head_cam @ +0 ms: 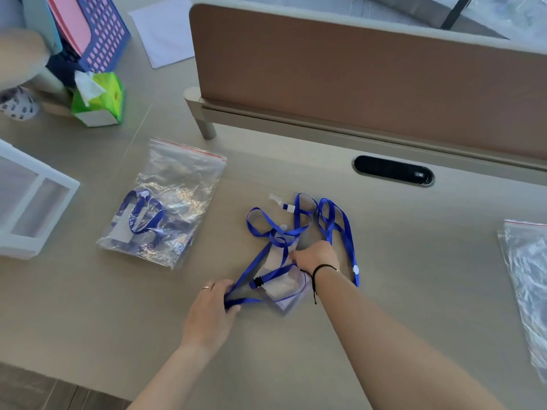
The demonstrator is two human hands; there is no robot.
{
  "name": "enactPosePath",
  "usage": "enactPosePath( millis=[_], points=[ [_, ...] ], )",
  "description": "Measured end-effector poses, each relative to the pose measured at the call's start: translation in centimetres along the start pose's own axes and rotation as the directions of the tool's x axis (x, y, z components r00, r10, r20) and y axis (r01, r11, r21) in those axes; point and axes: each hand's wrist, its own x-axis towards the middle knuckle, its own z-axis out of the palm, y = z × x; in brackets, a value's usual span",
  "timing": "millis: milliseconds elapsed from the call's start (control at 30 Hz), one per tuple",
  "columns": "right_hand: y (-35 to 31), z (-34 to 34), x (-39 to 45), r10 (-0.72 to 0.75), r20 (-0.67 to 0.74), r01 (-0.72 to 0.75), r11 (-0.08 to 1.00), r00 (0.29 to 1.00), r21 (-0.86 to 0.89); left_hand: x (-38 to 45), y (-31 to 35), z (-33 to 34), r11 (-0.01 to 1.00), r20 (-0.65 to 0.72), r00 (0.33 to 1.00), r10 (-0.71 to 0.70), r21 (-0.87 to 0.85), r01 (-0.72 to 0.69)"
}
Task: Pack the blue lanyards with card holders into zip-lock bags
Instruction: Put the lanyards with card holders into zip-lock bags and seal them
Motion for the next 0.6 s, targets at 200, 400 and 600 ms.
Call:
enactPosePath(
  millis=[200, 400, 600],
  points=[
    [1.0, -0.6, -0.3, -0.083, 0.091, 0.069, 0.986, 0.992, 0.149, 0.3, -0.5, -0.1, 1.000, -0.010, 1.000, -0.027, -0.013, 0.027],
    [3.3, -2.0, -1.3, -0.091, 0.036, 0.065, 0.893, 0.995, 0.446, 0.4, 0.2, -0.5, 1.000, -0.055, 0.998, -0.030, 0.008, 0.030],
    [6.2, -4.7, -3.8, -0.102, -0.077, 0.127, 0.844, 0.992, 0.522, -0.6, 2.5, -2.9, 0.944, -0.059, 0.992, -0.108, -0.318, 0.084]
  ],
)
